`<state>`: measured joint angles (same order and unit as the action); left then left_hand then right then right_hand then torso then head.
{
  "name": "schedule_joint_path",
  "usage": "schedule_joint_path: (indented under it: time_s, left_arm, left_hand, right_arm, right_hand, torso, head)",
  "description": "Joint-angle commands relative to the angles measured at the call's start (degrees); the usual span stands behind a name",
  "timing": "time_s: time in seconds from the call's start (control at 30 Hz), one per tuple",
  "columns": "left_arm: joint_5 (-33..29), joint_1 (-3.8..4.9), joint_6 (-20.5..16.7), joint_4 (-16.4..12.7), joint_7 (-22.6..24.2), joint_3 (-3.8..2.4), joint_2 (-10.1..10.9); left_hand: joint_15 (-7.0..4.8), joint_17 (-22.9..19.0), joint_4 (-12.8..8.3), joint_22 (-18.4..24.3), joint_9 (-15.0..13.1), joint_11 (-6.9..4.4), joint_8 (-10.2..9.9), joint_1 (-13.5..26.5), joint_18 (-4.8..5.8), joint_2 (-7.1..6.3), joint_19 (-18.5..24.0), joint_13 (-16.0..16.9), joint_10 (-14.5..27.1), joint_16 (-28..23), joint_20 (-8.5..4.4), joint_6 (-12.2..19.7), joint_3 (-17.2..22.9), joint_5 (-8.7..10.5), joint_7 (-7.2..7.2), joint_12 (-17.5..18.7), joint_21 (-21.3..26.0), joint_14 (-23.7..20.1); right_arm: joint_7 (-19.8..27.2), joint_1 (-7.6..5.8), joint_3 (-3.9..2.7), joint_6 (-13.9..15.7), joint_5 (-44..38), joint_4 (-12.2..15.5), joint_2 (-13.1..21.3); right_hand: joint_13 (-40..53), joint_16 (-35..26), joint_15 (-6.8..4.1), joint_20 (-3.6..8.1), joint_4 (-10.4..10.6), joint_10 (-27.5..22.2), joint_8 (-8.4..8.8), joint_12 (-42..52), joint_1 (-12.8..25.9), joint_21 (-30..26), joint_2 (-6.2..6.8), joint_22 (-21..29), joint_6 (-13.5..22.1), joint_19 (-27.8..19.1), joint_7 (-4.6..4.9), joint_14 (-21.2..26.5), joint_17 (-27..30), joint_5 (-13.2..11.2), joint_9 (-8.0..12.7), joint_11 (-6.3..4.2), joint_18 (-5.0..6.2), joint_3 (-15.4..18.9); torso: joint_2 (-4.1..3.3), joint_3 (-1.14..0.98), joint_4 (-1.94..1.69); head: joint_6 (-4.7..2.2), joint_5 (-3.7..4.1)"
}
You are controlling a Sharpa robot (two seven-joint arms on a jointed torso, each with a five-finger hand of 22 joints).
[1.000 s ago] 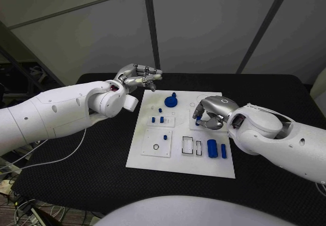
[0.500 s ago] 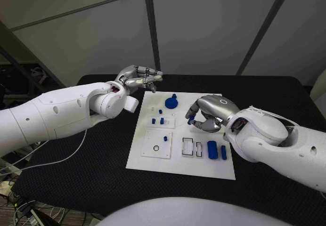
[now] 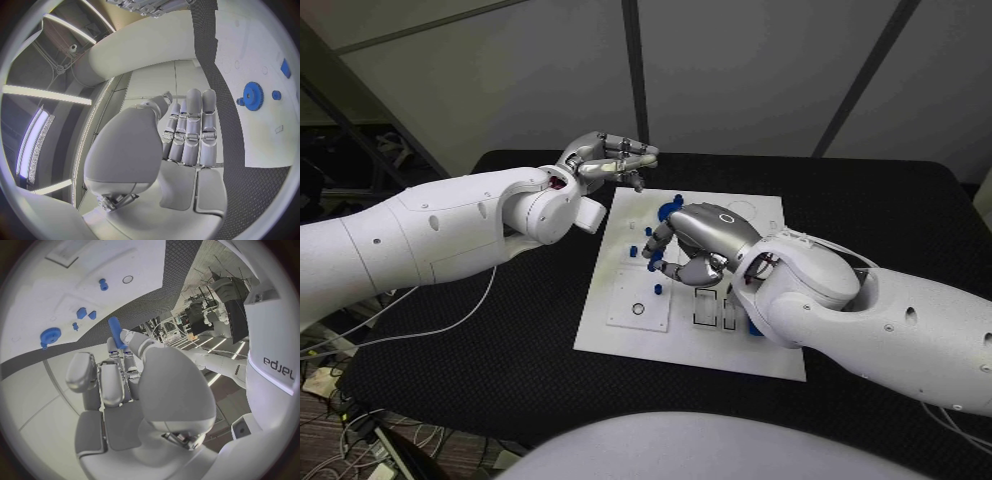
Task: Assemble the parts on the task board
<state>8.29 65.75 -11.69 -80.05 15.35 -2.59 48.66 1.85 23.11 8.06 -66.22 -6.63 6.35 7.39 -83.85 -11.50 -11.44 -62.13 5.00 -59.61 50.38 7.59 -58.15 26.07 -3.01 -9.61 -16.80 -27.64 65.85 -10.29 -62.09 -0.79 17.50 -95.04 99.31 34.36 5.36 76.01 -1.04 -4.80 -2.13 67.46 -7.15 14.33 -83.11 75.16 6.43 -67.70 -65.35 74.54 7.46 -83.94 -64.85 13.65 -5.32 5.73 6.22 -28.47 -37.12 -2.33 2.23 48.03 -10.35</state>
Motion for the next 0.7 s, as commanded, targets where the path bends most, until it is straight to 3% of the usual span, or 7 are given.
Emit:
schedule_joint_path:
  time_s: [0.03,0.17,0.37,0.7]
  left_arm:
    - [-0.2,0.1,0.6,0.0,0.1,-0.05,-0.2]
    - [-0.2,0.1,0.6,0.1,0.1,-0.05,-0.5]
    - [-0.2,0.11,0.6,0.2,0.1,-0.05,-0.8]
    - [-0.2,0.11,0.7,0.3,0.1,-0.05,-1.0]
  left_hand:
    - [-0.02,-0.1,0.0,0.1,0.1,-0.03,0.2,-0.1,1.08,0.53,0.4,0.1,0.5,-0.3,-0.02,-0.3,-0.2,0.16,-0.12,-0.3,0.4,-0.4]
    - [-0.02,-0.1,0.0,0.1,0.1,-0.03,0.2,-0.1,1.08,0.53,0.4,0.1,0.5,-0.3,-0.02,-0.3,-0.2,0.16,-0.12,-0.3,0.4,-0.4]
    - [-0.02,-0.1,0.0,0.1,0.1,-0.04,0.2,-0.1,1.07,0.61,0.4,0.1,0.6,-0.3,-0.01,-0.3,-0.3,0.16,-0.11,-0.4,0.5,-0.4]
    - [-0.02,-0.1,0.0,0.1,0.1,-0.04,0.2,-0.1,1.07,0.61,0.4,0.1,0.6,-0.3,-0.01,-0.3,-0.3,0.16,-0.11,-0.4,0.5,-0.4]
  right_arm:
    - [3.1,0.13,0.55,0.5,1.9,-0.7,-0.8]
    - [4.2,0.56,1.93,0.1,2.0,-2.3,-2.5]
    - [5.1,1.59,2.98,-0.3,2.1,-4.5,-4.1]
    - [5.8,2.63,3.53,-0.8,2.1,-6.9,-5.2]
  right_hand:
    - [1.7,0.3,-0.21,0.01,-0.4,2.4,0.38,0.3,-0.9,0.4,-0.25,-0.1,0.0,0.3,0.33,-2.0,0.1,0.3,0.1,-2.32,-1.05,0.0]
    - [1.8,0.3,-0.14,-0.02,-0.5,2.2,0.51,0.2,-0.9,0.4,-0.27,-0.1,0.1,0.3,0.41,-2.0,0.1,0.5,0.1,-2.23,-1.05,-0.2]
    - [1.8,0.3,-0.13,-0.04,-0.5,2.1,0.54,0.1,-0.9,0.4,-0.3,-0.1,0.2,0.3,0.43,-1.9,0.1,0.6,0.1,-2.21,-1.05,-0.2]
    - [1.9,0.3,-0.07,-0.08,-0.7,1.9,0.67,0.0,-1.0,0.5,-0.33,-0.1,0.3,0.2,0.51,-2.0,0.1,0.8,0.2,-2.13,-1.04,-0.4]
  torso:
    - [-0.09,-0.06,0.16]
    - [0.01,-0.1,0.2]
    - [0.05,-0.09,0.11]
    - [0.06,-0.1,0.13]
  head:
    - [0.3,-0.54]
    - [0.66,-0.93]
    - [1.18,-1.46]
    - [1.47,-2.15]
